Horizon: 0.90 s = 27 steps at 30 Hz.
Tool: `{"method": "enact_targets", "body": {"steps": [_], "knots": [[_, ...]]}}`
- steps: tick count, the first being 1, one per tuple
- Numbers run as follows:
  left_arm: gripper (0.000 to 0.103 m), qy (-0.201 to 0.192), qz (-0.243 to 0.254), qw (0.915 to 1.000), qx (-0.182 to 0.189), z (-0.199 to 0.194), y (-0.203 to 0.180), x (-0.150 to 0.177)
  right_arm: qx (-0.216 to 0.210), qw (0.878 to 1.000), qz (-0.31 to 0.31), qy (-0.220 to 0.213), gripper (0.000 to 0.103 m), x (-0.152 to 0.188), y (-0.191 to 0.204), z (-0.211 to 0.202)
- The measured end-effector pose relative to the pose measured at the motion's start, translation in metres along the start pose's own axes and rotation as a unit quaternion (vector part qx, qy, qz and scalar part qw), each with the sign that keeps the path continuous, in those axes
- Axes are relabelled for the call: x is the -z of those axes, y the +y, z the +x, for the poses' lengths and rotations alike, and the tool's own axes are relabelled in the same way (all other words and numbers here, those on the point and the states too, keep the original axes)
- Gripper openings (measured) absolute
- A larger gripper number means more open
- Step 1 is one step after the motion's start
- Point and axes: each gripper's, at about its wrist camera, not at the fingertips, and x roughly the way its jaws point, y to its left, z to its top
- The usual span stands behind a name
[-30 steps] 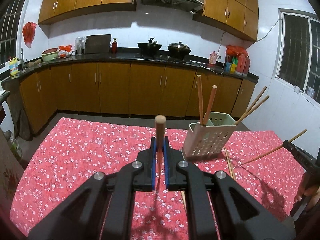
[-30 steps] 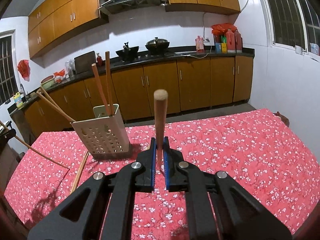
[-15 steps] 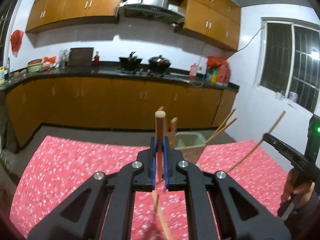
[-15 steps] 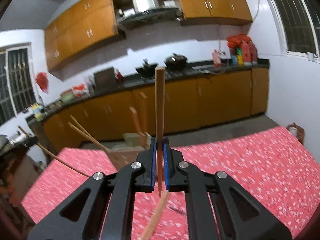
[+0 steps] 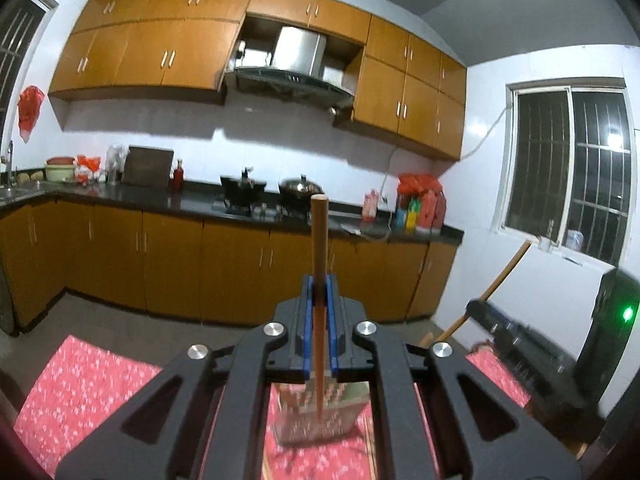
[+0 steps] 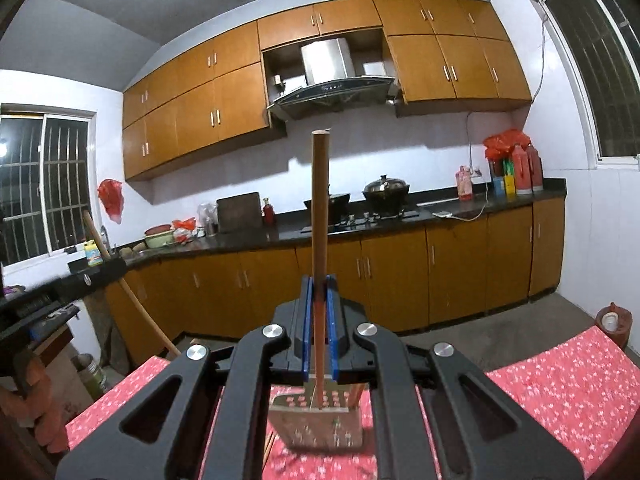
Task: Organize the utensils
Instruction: 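Open the left tool into the holder while the right tool releases its chopstick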
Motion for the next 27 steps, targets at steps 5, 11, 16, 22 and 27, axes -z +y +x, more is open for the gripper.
{"method": "enact_targets", "body": {"steps": [5, 11, 16, 22, 27], "knots": [[0.008, -0.024, -0.002, 0.9996, -0.013, 0.027, -0.006, -0.002, 0.011, 1.0, 0.001, 0.013, 0.007, 0.012, -0.003, 0.024], [0.008, -0.016, 0.008, 0.9995, -0.025, 0.061, -0.005, 0.023, 0.012, 0.999, -0.008, 0.035, 0.007, 0.031, 0.0, 0.044], [0.008, 0.01, 0.001, 0.9997, -0.024, 0.077, 0.002, 0.042, 0.007, 0.998, -0.009, 0.055, 0.007, 0.044, 0.001, 0.052], [0.008, 0.04, -0.018, 0.9988, -0.023, 0.087, 0.012, 0.053, -0.007, 0.998, -0.005, 0.07, 0.009, 0.046, 0.003, 0.053], [0.017, 0.031, -0.02, 0.999, -0.024, 0.076, 0.015, 0.049, -0.008, 0.998, -0.003, 0.065, 0.028, 0.038, 0.003, 0.041]]}}
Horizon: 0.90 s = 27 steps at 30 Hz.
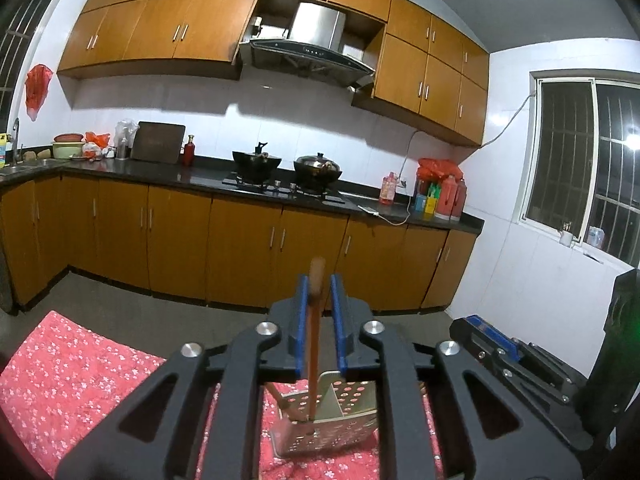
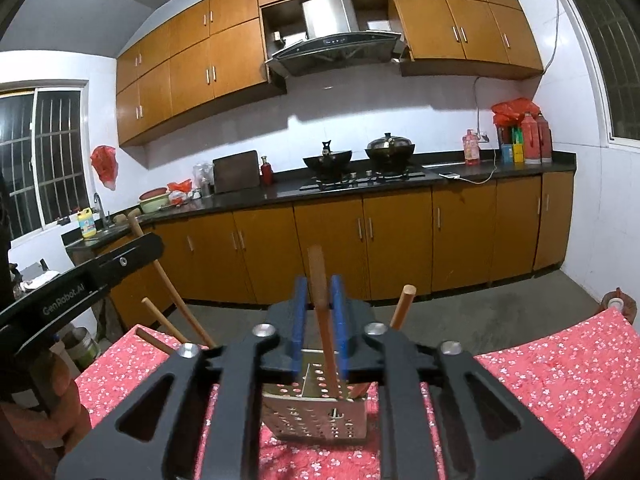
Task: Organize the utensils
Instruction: 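Open the left tool into the holder while the right tool releases its chopstick, then grasp a wooden chopstick with the left tool while the right tool grasps one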
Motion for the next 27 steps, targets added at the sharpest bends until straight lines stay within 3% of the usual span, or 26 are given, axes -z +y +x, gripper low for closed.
{"method": "enact_targets", "body": {"steps": [5, 9, 13, 18, 22, 27], "knots": [[0.02, -0.009, -0.005, 0.9999, -0.001, -0.018, 0.001, -0.006, 0.001, 1.0, 0.003, -0.014, 0.03, -0.008, 0.0, -0.021], [0.029, -0.012, -0.008, 0.9999, -0.001, -0.047, 0.008, -0.006, 0.011, 1.0, 0.011, -0.026, 0.03, -0.01, -0.007, -0.048], [0.035, 0.006, -0.013, 0.9998, -0.011, -0.077, 0.026, 0.011, 0.041, 0.999, 0.02, -0.001, 0.03, 0.01, -0.026, -0.067], [0.038, 0.066, -0.008, 0.9966, -0.049, -0.087, 0.051, 0.057, 0.084, 0.988, 0.042, 0.119, 0.03, 0.076, -0.06, -0.046], [0.038, 0.153, -0.022, 0.9856, -0.069, -0.072, 0.073, 0.11, 0.079, 0.967, 0.079, 0.228, 0.021, 0.144, -0.072, -0.017], [0.037, 0.214, -0.033, 0.9734, -0.075, -0.059, 0.081, 0.157, 0.06, 0.953, 0.099, 0.279, 0.02, 0.185, -0.06, 0.002]]}}
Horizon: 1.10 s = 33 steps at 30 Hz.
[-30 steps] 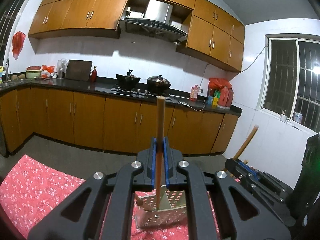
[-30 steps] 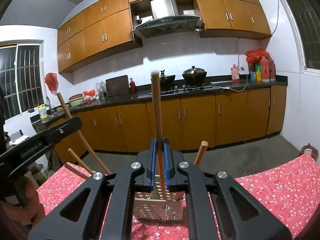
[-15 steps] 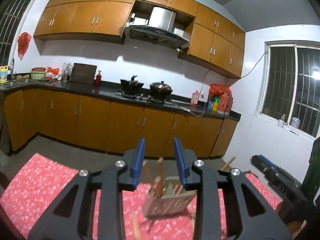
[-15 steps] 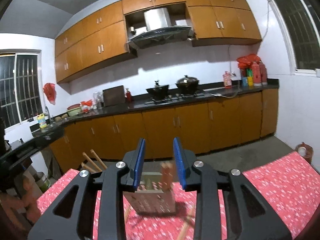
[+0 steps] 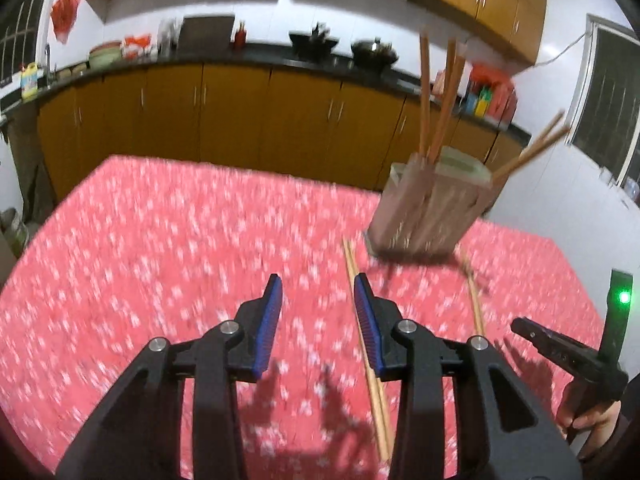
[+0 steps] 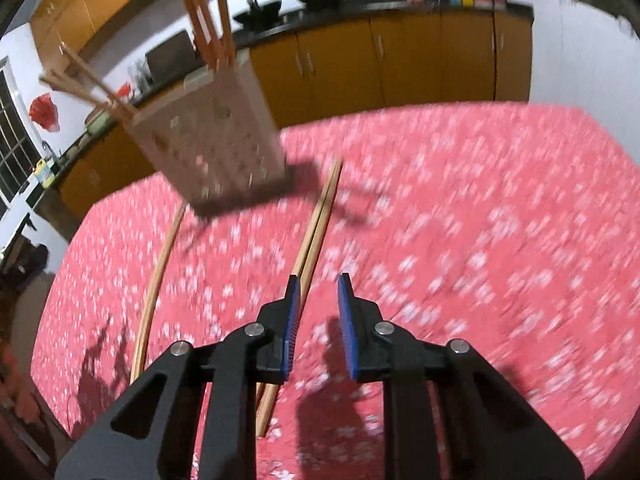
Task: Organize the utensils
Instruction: 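Grasp a wooden chopstick with the left tool while the right tool grasps one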
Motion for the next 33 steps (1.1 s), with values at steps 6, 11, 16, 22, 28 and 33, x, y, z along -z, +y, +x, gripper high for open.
{"method": "enact_targets", "body": {"steps": [6, 11, 16, 22, 28, 33], "knots": [[0.037, 0.039, 0.003, 0.9992, 0.008, 0.022, -0.003, 0.024, 0.011, 1.0, -0.016, 0.024, 0.02, 0.009, 0.014, 0.024], [0.037, 0.057, 0.009, 0.9982, 0.012, 0.031, -0.011, 0.031, 0.036, 0.998, -0.039, 0.02, 0.017, 0.012, 0.016, 0.027], [0.037, 0.076, 0.01, 0.9968, 0.024, 0.039, -0.012, 0.039, 0.071, 0.997, -0.032, 0.013, 0.008, 0.008, 0.002, 0.025], [0.028, 0.103, 0.014, 0.9938, 0.041, 0.053, -0.017, 0.05, 0.084, 0.996, -0.012, 0.004, 0.007, 0.008, -0.018, 0.019], [0.022, 0.119, 0.023, 0.9913, 0.05, 0.061, -0.026, 0.06, 0.084, 0.996, -0.016, 0.001, 0.007, 0.01, -0.019, 0.017], [0.02, 0.122, 0.034, 0.9908, 0.048, 0.064, -0.03, 0.062, 0.082, 0.996, -0.017, 0.0, 0.007, 0.01, -0.019, 0.016]]}}
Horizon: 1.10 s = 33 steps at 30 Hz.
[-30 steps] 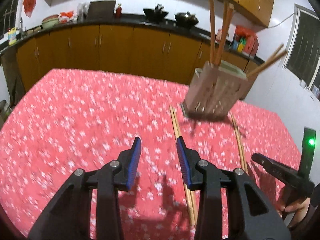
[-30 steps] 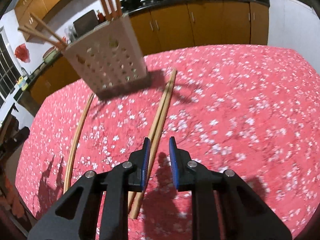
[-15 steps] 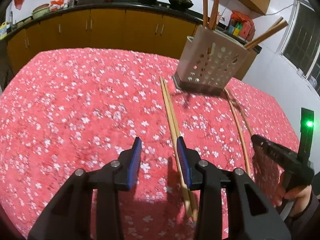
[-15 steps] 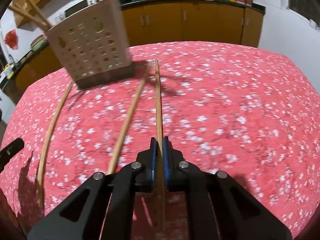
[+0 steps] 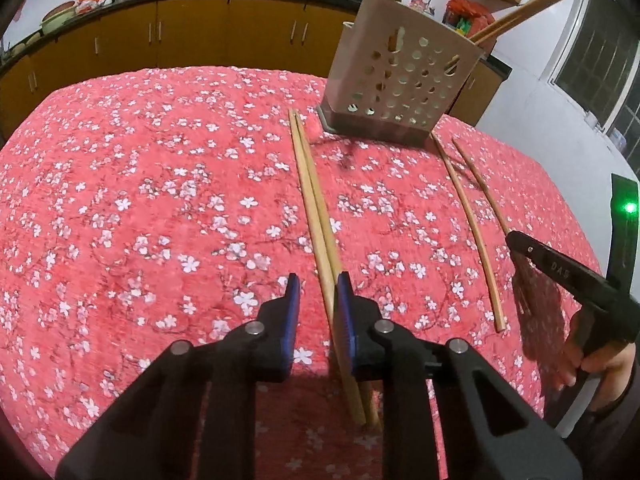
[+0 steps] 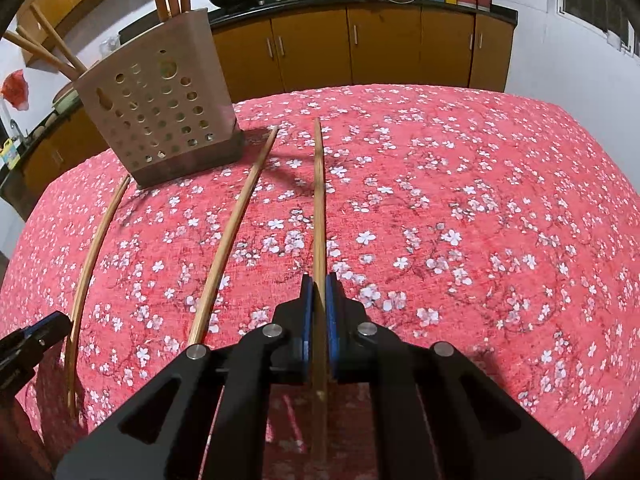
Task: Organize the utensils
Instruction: 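Grasp a wooden chopstick with the left tool while the right tool grasps one, then raise the left tool's chopstick over the holder while the right tool carries its chopstick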
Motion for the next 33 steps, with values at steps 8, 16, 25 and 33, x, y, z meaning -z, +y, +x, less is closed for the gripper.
{"method": "enact_targets", "body": {"steps": [8, 16, 25, 33], "knots": [[0.017, 0.002, 0.02, 0.9994, -0.027, 0.005, -0.003, 0.0, 0.005, 1.0, -0.007, -0.001, 0.008, 0.0, 0.003, -0.001], [0.011, -0.001, 0.029, 0.9983, -0.05, 0.013, -0.005, -0.008, 0.001, 1.0, -0.015, -0.001, 0.008, 0.001, 0.006, -0.002], [0.008, -0.012, -0.006, 0.9962, -0.086, 0.015, 0.039, -0.027, 0.01, 1.0, -0.016, -0.006, 0.008, -0.006, -0.003, 0.002], [0.009, -0.024, -0.007, 0.996, -0.086, 0.014, 0.049, -0.026, 0.008, 1.0, -0.006, -0.006, 0.008, -0.007, -0.008, 0.003]]}}
